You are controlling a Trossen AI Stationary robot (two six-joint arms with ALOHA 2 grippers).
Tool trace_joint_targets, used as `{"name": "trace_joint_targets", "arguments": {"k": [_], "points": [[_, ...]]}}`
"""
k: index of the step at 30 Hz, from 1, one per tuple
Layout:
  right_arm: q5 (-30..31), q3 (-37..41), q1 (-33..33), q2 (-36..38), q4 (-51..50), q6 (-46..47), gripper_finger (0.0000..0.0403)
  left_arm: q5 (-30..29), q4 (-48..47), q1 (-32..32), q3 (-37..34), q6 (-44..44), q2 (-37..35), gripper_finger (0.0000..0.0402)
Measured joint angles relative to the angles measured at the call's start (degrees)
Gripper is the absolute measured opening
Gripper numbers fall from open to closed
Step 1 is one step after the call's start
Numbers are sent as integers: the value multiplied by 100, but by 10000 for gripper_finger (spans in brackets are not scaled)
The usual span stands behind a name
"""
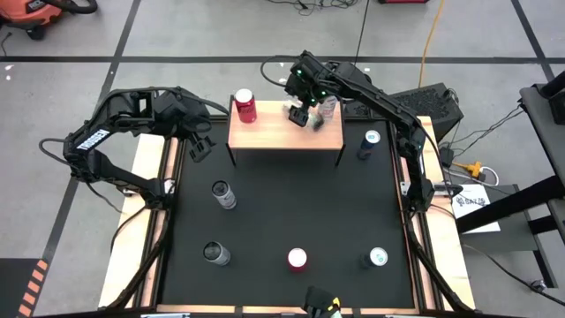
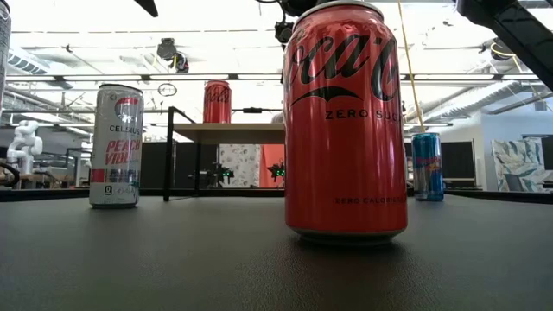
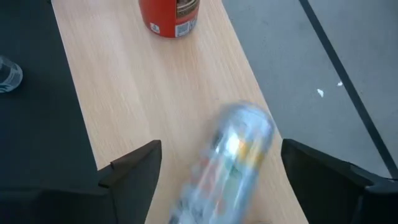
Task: Place canned beverage on shelf
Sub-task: Put the top white yellow soda can on the shelf
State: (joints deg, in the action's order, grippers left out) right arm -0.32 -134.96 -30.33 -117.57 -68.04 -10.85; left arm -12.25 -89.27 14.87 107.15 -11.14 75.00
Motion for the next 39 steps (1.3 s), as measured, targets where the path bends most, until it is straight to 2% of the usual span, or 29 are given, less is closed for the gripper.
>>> {"name": "trace_joint_targets", "arguments": {"k": [5,10,19,39], "points": [[-16,0,7,1,44,-41,314,0,-3,0,0,2,0,373],[-437,0,7,1,46,-54,314,0,-3,0,0,4,0,373],[-448,-4,89,1,5,-6,314,0,-3,-2,0,4,0,373],[-415,-4,420,1,-1642,1167,313,0,-36,-2,0,-9,0,373]]}}
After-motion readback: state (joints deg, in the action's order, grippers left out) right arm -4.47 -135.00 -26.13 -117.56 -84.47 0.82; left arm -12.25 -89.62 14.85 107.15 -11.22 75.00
